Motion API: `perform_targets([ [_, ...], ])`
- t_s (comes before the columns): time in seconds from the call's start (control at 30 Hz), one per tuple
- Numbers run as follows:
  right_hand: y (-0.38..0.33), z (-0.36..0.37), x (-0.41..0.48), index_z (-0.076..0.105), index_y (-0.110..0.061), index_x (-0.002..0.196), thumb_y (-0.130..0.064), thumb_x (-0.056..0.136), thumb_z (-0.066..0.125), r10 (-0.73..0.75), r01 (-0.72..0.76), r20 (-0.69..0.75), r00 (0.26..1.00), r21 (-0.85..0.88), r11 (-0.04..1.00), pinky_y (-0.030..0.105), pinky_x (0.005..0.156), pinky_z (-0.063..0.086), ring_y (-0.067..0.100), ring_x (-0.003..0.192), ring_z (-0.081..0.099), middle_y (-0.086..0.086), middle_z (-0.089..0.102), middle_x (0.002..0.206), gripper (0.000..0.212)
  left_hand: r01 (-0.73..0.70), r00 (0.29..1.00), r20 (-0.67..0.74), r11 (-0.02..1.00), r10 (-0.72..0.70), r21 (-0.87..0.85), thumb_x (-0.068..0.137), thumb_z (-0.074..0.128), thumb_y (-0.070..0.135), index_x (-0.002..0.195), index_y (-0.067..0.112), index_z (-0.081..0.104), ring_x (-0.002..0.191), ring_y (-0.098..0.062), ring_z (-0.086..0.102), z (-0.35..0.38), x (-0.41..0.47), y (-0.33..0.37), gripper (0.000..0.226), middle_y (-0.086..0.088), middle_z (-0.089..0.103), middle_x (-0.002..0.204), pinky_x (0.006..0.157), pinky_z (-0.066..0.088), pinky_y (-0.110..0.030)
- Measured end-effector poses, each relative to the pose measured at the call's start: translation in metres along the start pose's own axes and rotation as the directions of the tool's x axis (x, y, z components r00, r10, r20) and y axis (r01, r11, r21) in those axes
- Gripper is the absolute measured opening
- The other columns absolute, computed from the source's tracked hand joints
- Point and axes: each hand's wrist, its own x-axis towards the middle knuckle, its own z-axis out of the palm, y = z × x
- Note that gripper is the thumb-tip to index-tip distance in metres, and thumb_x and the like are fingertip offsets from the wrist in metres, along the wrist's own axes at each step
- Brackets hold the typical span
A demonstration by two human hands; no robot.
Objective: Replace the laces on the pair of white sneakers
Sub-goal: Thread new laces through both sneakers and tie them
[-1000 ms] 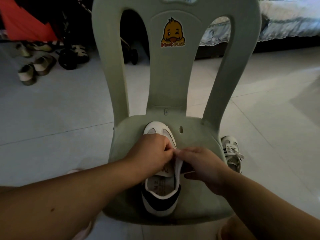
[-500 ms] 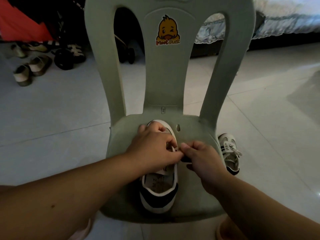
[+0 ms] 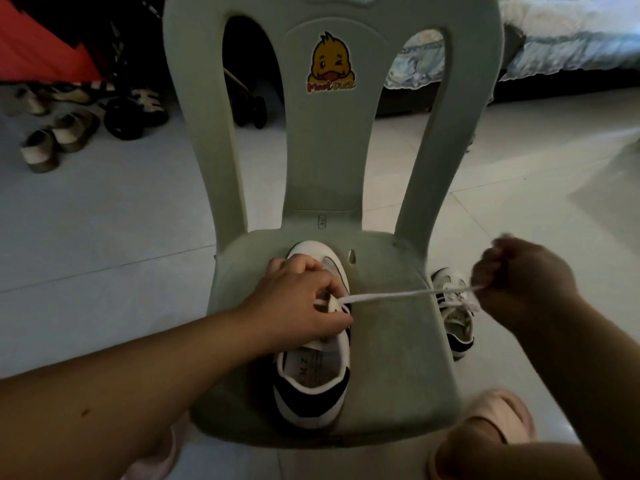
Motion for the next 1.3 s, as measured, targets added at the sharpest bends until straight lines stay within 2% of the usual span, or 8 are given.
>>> perform_targets([
  [0.07, 0.023, 0.007, -0.007, 0.057, -0.018, 0.076, -0.02, 0.096, 0.053, -0.059, 0.136, 0.154, 0.986, -0.56, 0.817, 0.018, 0.037, 0.029, 0.01, 0.043, 0.037, -0.003, 0.053, 0.057, 0.02, -0.011, 1.0, 0.026, 1.0, 0.012, -0.026, 0.07, 0.07, 0.054, 0.089, 0.051, 0.053, 0.128, -0.011, 0.017, -0.002, -0.001, -0.003, 0.025, 0.012, 0.034, 0.135, 0.098, 0.021, -0.022],
  [0.13, 0.051, 0.016, -0.021, 0.065, -0.021, 0.088, -0.027, 0.092, 0.06, 0.048, 0.305, 0.383, 0.922, -0.799, 0.518, 0.019, 0.04, 0.031, 0.008, 0.049, 0.041, -0.006, 0.061, 0.068, 0.009, -0.016, 0.999, 0.036, 0.999, 0.017, -0.028, 0.07, 0.071, 0.055, 0.09, 0.051, 0.053, 0.129, -0.011, 0.017, -0.002, 0.0, -0.006, 0.027, 0.01, 0.034, 0.137, 0.098, 0.02, -0.022],
  [0.37, 0.092, 0.027, -0.027, 0.061, -0.029, 0.061, -0.036, 0.089, 0.064, 0.055, 0.585, 0.601, 0.797, -0.792, 0.177, 0.006, 0.049, 0.035, -0.01, 0.052, 0.052, -0.016, 0.058, 0.052, 0.029, -0.038, 0.999, 0.035, 0.999, 0.037, 0.014, 0.07, 0.069, 0.057, 0.098, 0.046, 0.057, 0.129, -0.012, 0.017, 0.0, 0.003, -0.008, 0.033, 0.009, 0.033, 0.138, 0.098, 0.018, -0.022],
  [0.77, 0.045, 0.013, -0.022, 0.071, -0.016, 0.083, -0.027, 0.093, 0.058, -0.258, 0.25, 0.062, 0.964, -0.541, 0.803, 0.028, 0.047, 0.036, 0.016, 0.054, 0.043, 0.007, 0.06, 0.075, 0.019, -0.043, 0.998, 0.04, 0.999, 0.042, 0.026, 0.072, 0.068, 0.053, 0.098, 0.049, 0.049, 0.13, -0.01, 0.015, 0.002, 0.002, -0.009, 0.032, 0.015, 0.034, 0.134, 0.096, 0.02, -0.024],
  [0.93, 0.04, 0.008, -0.017, 0.059, -0.005, 0.081, -0.013, 0.091, 0.051, -0.062, 0.061, -0.001, 0.998, -0.136, 0.989, 0.038, 0.074, 0.042, 0.026, 0.076, 0.049, 0.011, 0.074, 0.082, 0.015, -0.039, 0.999, 0.038, 0.999, 0.038, 0.004, 0.069, 0.071, 0.055, 0.107, 0.05, 0.046, 0.129, -0.011, 0.018, -0.001, 0.001, -0.009, 0.045, 0.014, 0.035, 0.134, 0.096, 0.023, -0.024],
  [1.03, 0.05, 0.012, -0.021, 0.056, -0.004, 0.081, -0.013, 0.09, 0.052, -0.009, 0.037, 0.079, 0.997, -0.365, 0.93, 0.026, 0.052, 0.041, 0.017, 0.054, 0.046, 0.012, 0.068, 0.075, 0.013, -0.025, 0.998, 0.056, 1.0, 0.026, -0.011, 0.067, 0.074, 0.057, 0.123, 0.047, 0.042, 0.129, -0.009, 0.023, -0.012, 0.0, -0.016, 0.066, 0.015, 0.032, 0.137, 0.094, 0.026, -0.024],
  [1.1, 0.059, 0.013, -0.023, 0.058, -0.009, 0.093, -0.017, 0.093, 0.055, -0.05, 0.165, 0.183, 0.982, -0.687, 0.707, 0.024, 0.042, 0.036, 0.014, 0.051, 0.045, 0.009, 0.064, 0.081, 0.009, -0.015, 0.999, 0.052, 1.0, 0.014, 0.01, 0.066, 0.074, 0.059, 0.127, 0.046, 0.04, 0.128, -0.009, 0.026, -0.02, -0.002, -0.022, 0.071, 0.014, 0.033, 0.138, 0.094, 0.029, -0.025],
  [1.3, 0.093, 0.03, -0.045, 0.056, -0.035, 0.104, -0.044, 0.077, 0.072, 0.2, 0.469, 0.521, 0.829, -0.845, 0.259, 0.011, 0.054, 0.045, 0.001, 0.072, 0.062, -0.012, 0.062, 0.089, 0.033, 0.014, 0.997, 0.069, 0.995, -0.02, 0.096, 0.066, 0.071, 0.059, 0.117, 0.043, 0.044, 0.102, -0.005, 0.048, -0.028, -0.011, -0.025, 0.059, 0.013, 0.04, 0.117, 0.081, 0.045, -0.022],
])
